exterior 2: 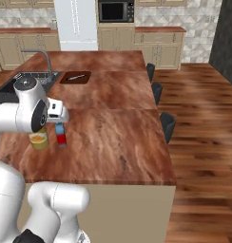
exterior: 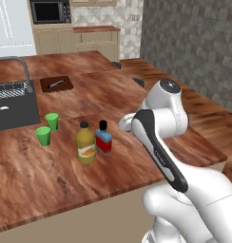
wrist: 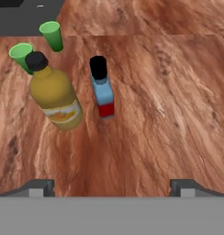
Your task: Place the drinks on the dining counter in a tight cluster.
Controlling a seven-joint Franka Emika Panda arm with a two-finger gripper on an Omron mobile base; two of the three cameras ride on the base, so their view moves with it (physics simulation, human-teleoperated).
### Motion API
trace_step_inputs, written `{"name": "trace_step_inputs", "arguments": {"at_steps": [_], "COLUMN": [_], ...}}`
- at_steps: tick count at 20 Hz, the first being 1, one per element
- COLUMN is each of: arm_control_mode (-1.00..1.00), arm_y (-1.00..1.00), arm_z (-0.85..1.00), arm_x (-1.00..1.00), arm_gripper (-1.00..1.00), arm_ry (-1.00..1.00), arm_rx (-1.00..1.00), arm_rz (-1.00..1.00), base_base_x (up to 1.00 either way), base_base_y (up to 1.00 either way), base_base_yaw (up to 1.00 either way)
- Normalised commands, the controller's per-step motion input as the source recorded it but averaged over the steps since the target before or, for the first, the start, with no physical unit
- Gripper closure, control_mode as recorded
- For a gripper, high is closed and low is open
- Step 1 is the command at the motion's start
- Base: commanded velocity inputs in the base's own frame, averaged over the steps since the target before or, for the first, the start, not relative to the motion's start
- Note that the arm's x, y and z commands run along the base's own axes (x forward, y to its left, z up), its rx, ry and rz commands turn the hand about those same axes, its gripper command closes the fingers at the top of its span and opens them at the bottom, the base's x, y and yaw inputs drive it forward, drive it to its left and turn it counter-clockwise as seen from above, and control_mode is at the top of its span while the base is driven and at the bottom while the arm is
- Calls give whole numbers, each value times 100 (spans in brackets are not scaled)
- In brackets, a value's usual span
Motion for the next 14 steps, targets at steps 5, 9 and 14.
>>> {"name": "trace_step_inputs", "arguments": {"at_steps": [5,9,14], "arm_control_mode": [-100,100,100], "arm_y": [0,0,0], "arm_z": [0,0,0], "arm_x": [0,-9,0], "arm_gripper": [-100,-100,-100], "arm_ry": [0,0,0], "arm_rx": [0,0,0], "arm_rz": [0,0,0], "base_base_x": [0,-31,-90], "base_base_y": [0,0,30], "base_base_yaw": [0,0,13]}}
